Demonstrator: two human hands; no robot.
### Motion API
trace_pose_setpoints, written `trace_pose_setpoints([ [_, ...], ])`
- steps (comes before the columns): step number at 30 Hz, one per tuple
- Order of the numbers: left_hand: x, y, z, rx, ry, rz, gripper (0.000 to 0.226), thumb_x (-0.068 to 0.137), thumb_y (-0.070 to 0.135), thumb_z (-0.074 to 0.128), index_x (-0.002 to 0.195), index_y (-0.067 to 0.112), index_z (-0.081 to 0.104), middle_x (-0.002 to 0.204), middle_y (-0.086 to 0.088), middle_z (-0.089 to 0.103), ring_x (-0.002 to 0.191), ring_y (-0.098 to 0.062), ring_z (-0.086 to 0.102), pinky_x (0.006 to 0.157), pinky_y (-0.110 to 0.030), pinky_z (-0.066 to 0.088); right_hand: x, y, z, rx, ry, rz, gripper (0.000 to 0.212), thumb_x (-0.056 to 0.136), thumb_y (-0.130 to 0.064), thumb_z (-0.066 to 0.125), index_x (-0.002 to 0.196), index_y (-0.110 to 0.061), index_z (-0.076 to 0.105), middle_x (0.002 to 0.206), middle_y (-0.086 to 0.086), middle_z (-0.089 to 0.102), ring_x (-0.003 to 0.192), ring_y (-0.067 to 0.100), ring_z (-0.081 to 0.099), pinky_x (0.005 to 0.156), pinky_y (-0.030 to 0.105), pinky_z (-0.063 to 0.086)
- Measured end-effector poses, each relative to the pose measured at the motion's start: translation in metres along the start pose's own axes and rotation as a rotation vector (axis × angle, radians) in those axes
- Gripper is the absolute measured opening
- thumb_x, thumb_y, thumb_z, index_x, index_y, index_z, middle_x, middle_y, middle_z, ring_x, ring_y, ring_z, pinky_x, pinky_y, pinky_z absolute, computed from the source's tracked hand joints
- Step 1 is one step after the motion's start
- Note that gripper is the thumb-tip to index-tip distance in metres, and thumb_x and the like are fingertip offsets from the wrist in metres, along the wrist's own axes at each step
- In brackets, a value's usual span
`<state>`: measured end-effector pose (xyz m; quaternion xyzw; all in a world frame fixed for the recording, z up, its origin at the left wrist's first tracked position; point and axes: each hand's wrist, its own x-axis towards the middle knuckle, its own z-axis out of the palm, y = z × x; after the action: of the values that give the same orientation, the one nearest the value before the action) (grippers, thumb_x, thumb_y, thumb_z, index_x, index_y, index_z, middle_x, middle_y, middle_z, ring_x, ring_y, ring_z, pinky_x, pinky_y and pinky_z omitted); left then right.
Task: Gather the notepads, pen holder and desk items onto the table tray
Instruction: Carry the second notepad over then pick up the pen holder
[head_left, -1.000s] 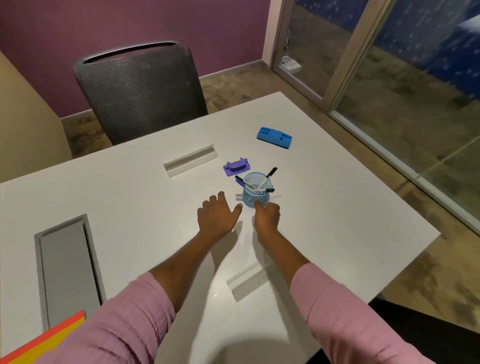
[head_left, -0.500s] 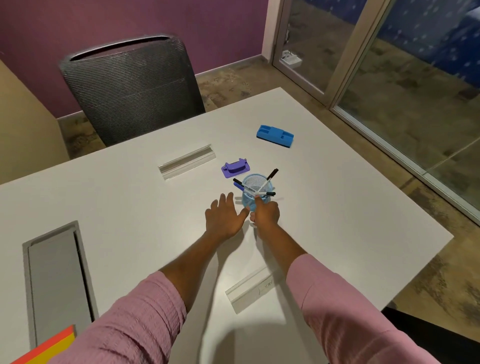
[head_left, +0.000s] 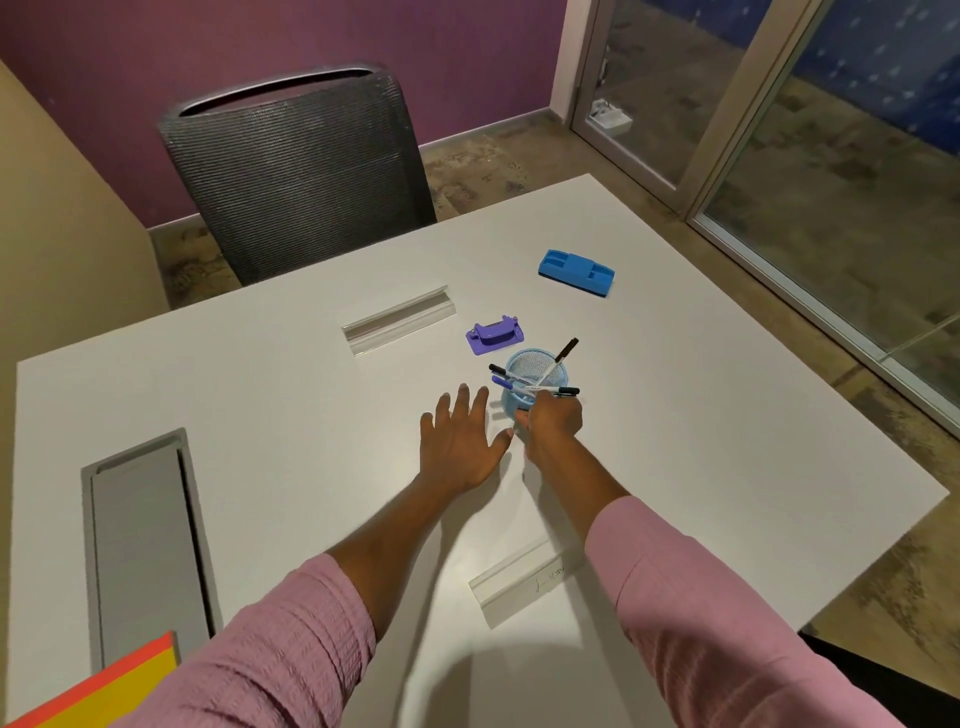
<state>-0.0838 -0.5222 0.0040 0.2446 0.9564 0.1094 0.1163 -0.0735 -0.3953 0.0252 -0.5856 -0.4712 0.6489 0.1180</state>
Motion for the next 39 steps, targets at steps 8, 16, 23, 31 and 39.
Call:
trace_pose_setpoints([
  [8,-0.051,-0.047,-0.009,0.056,0.038,-0.08,0.073,0.09,0.064,0.029,0.15,0.025,0.016,0.159,-0.01,0.019,0.143,-0.034,0.021,0.111,-0.053,0.023,-0.046,0.01,0.011,-0.115,-0.075,-0.06,0.026,0.094,-0.011,0.054,0.118,-0.005,0.063,0.098,0.009,0.067,0.071,0.027,0.07,0.05,0.03,0.054],
  [16,-0.118,-0.112,-0.038,0.045,0.084,-0.234,0.074,0.09,0.062,0.034,0.151,0.023,0.016,0.158,-0.011,0.02,0.141,-0.034,0.025,0.111,-0.054,0.023,-0.123,0.048,0.038,-0.287,-0.236,-0.14,0.023,0.092,-0.012,0.052,0.109,-0.005,0.067,0.096,0.013,0.071,0.074,0.03,0.071,0.046,0.03,0.056],
  [23,-0.192,-0.181,-0.054,0.016,0.112,-0.385,0.071,0.09,0.062,0.035,0.151,0.026,0.02,0.158,-0.008,0.022,0.143,-0.033,0.023,0.114,-0.052,0.018,-0.196,0.096,0.077,-0.342,-0.382,-0.136,0.022,0.091,-0.008,0.052,0.108,-0.006,0.067,0.09,0.01,0.07,0.071,0.028,0.072,0.052,0.028,0.058],
  [31,-0.278,-0.255,-0.068,0.012,0.152,-0.574,0.073,0.088,0.064,0.029,0.15,0.027,0.021,0.157,-0.009,0.025,0.142,-0.034,0.025,0.114,-0.054,0.02,-0.273,0.157,0.124,-0.459,-0.531,-0.2,0.022,0.089,-0.007,0.048,0.098,-0.008,0.068,0.079,0.009,0.071,0.053,0.021,0.069,0.057,0.033,0.06],
  [39,-0.338,-0.304,-0.065,-0.032,0.155,-0.708,0.075,0.088,0.061,0.034,0.152,0.025,0.018,0.158,-0.009,0.024,0.143,-0.032,0.025,0.114,-0.053,0.02,-0.331,0.211,0.157,-0.582,-0.679,-0.244,0.02,0.095,-0.013,0.05,0.107,-0.007,0.065,0.093,0.014,0.072,0.061,0.024,0.068,0.05,0.029,0.053],
])
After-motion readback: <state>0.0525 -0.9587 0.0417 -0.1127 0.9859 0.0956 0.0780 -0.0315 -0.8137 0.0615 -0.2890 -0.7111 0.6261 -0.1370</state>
